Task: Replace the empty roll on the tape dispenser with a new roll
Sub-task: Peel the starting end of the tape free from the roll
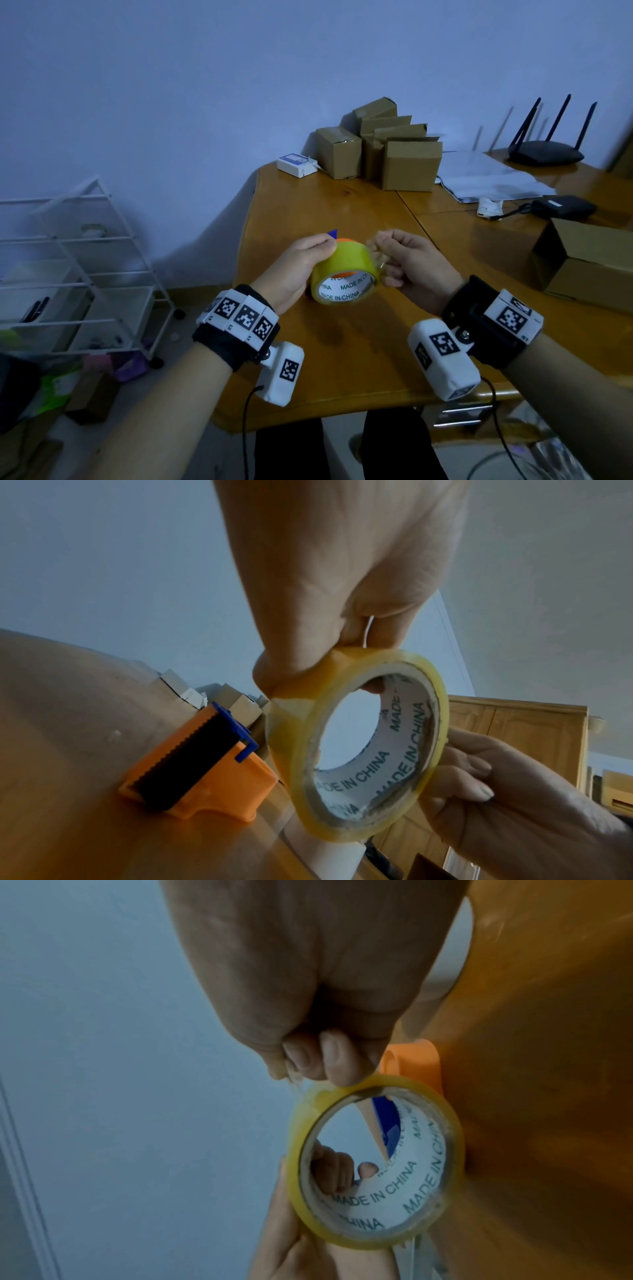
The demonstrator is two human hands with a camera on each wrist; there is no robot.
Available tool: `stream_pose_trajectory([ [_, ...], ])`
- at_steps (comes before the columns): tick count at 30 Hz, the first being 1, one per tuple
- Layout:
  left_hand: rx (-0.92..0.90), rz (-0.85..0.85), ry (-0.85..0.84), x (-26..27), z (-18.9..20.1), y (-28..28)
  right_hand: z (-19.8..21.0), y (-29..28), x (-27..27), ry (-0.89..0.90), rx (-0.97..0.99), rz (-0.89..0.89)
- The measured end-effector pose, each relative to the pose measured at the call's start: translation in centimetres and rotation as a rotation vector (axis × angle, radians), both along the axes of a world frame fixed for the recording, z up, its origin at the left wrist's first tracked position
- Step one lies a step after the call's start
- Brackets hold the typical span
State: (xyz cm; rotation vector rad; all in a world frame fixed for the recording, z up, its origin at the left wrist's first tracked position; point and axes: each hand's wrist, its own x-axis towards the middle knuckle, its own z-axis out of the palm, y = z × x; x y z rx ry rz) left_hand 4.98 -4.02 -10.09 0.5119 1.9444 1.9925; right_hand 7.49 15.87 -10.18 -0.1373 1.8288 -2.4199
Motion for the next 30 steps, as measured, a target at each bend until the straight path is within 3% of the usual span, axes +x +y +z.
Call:
stream_pose_trajectory([
  [9,-0.048,0.032,0.025,-0.1,0.8,0.2,0.5,-0.2,-0.1,-0.065,-0.021,0.026],
  [18,-0.063,0.061,0.038,-0.2,1.0,-0.1,1.2,-0.7,0.0,-0.012,0.114,-0.007],
  [25,-0.018,0.058,0.024,-0.1,1.1,0.1,0.2,-0.2,0.0,0.253,0.390,-0.074],
  [30,0.043,0.048,-0.010,0.1,1.7,0.0,0.3,-0.3,0.2,0.353,0.393,-0.201],
])
